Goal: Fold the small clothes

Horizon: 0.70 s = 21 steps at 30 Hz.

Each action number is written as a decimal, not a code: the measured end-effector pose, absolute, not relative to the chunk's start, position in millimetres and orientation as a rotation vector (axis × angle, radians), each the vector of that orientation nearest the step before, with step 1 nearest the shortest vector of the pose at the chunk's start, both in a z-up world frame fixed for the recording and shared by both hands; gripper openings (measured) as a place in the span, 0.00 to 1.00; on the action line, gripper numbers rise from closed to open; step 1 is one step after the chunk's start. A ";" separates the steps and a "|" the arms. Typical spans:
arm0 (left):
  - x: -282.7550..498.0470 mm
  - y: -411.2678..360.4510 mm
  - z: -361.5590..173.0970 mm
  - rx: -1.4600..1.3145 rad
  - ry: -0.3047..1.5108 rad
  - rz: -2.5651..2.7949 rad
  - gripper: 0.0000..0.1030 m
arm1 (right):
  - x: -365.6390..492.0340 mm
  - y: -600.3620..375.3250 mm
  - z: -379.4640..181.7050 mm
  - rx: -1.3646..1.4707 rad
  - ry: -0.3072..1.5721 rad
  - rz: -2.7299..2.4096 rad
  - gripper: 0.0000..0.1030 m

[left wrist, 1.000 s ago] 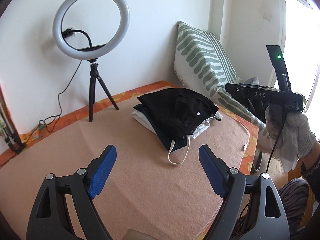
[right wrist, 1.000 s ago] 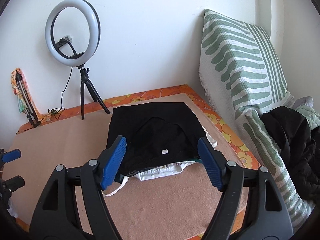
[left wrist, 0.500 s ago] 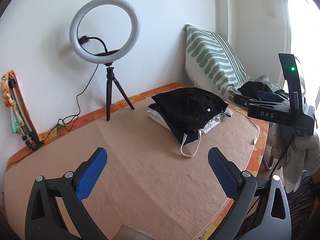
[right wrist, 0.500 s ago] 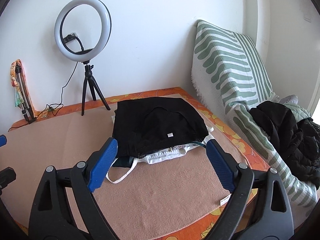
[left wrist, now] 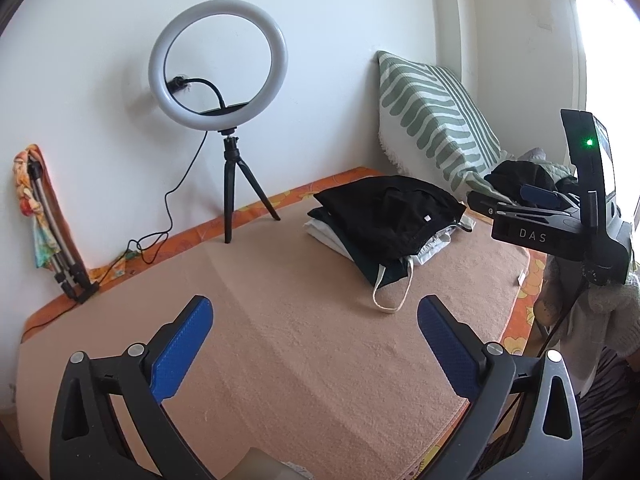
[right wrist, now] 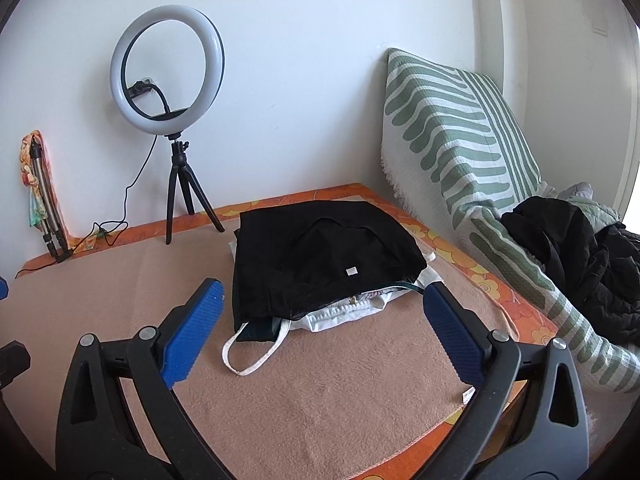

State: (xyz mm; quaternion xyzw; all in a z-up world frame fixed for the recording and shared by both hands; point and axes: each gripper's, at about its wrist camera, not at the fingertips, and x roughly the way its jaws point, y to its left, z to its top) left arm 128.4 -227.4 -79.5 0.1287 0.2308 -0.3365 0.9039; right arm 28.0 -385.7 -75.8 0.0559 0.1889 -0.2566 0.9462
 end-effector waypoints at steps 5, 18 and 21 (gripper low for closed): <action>127.3 -224.9 -74.9 0.248 0.466 -0.689 0.99 | 27.8 -387.3 -75.7 0.126 0.382 -0.522 1.00; 127.4 -223.6 -73.2 0.239 0.469 -0.689 0.99 | 29.3 -385.7 -76.5 0.137 0.387 -0.511 1.00; 127.0 -223.8 -73.3 0.236 0.471 -0.687 0.99 | 30.0 -385.4 -76.2 0.134 0.384 -0.509 1.00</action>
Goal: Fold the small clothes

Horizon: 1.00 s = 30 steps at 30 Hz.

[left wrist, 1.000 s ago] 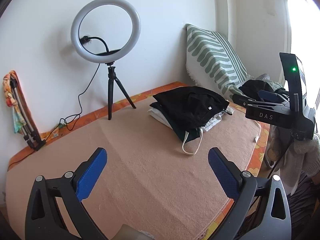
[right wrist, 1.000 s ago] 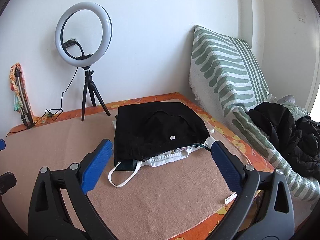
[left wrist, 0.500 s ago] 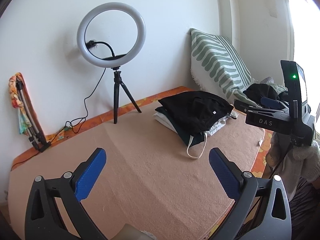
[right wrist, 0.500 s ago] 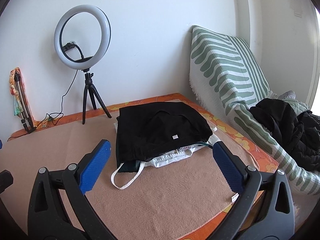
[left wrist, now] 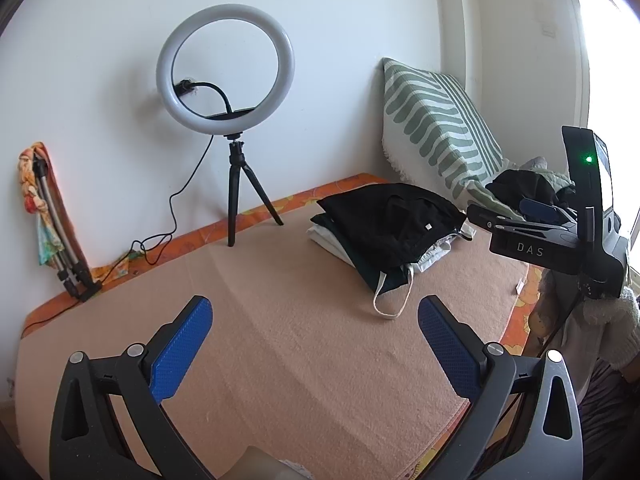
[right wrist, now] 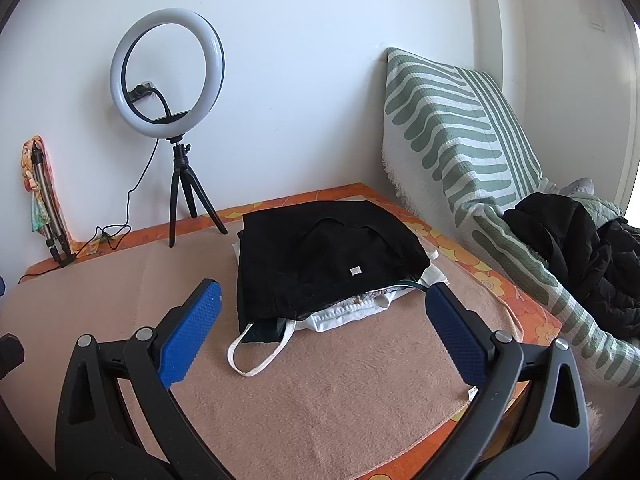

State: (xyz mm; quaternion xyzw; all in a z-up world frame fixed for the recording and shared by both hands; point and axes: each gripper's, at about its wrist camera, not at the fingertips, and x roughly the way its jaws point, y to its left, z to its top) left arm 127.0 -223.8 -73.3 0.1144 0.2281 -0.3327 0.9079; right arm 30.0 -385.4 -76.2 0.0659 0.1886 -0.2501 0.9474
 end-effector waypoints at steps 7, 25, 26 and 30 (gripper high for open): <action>127.3 -223.7 -73.4 0.235 0.472 -0.687 0.99 | 32.3 -385.6 -76.3 0.137 0.386 -0.500 1.00; 128.2 -222.0 -75.2 0.233 0.477 -0.683 0.99 | 32.3 -385.8 -75.4 0.137 0.388 -0.491 1.00; 128.1 -222.1 -75.3 0.233 0.478 -0.682 0.99 | 32.4 -385.6 -75.4 0.137 0.388 -0.490 1.00; 127.4 -221.7 -75.7 0.233 0.477 -0.681 0.99 | 34.0 -384.9 -75.0 0.134 0.391 -0.485 1.00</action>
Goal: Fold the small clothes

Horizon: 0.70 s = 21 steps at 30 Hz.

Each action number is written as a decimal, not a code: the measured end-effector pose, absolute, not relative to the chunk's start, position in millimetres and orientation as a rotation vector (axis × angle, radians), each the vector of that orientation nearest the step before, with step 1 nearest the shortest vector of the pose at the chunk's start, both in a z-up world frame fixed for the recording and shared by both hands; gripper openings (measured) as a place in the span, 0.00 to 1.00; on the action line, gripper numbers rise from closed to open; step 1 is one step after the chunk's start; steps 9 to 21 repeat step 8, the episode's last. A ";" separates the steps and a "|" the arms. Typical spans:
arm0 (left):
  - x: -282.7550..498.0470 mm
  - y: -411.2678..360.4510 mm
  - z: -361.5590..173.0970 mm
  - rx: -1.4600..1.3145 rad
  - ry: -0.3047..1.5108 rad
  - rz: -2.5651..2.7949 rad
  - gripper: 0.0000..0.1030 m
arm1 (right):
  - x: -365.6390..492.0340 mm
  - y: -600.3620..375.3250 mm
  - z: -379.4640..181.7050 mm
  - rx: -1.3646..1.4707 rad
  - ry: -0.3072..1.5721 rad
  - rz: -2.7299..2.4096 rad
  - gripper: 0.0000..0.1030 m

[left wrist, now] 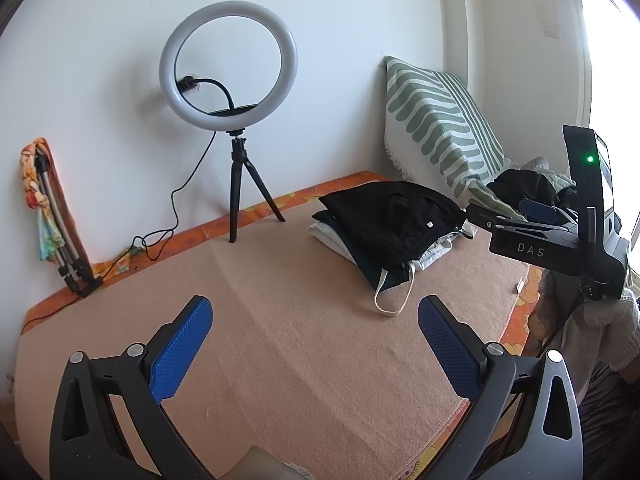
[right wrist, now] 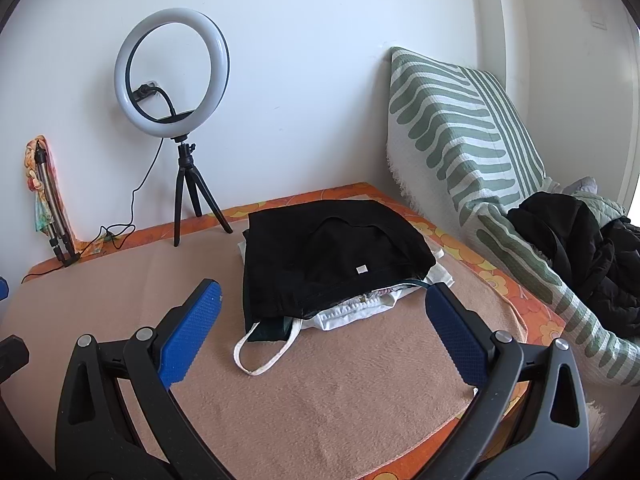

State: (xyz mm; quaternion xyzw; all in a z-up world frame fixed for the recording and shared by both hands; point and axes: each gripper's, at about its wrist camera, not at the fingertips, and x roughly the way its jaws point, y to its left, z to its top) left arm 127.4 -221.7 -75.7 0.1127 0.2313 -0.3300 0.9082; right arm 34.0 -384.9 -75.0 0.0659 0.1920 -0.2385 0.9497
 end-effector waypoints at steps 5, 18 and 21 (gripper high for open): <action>124.9 -218.2 -76.2 0.224 0.473 -0.688 0.99 | 32.9 -383.7 -75.1 0.133 0.391 -0.488 1.00; 127.8 -216.8 -76.1 0.230 0.485 -0.694 0.99 | 35.8 -385.6 -75.6 0.145 0.397 -0.479 1.00; 127.8 -216.8 -76.1 0.230 0.485 -0.694 0.99 | 35.8 -385.6 -75.6 0.145 0.397 -0.479 1.00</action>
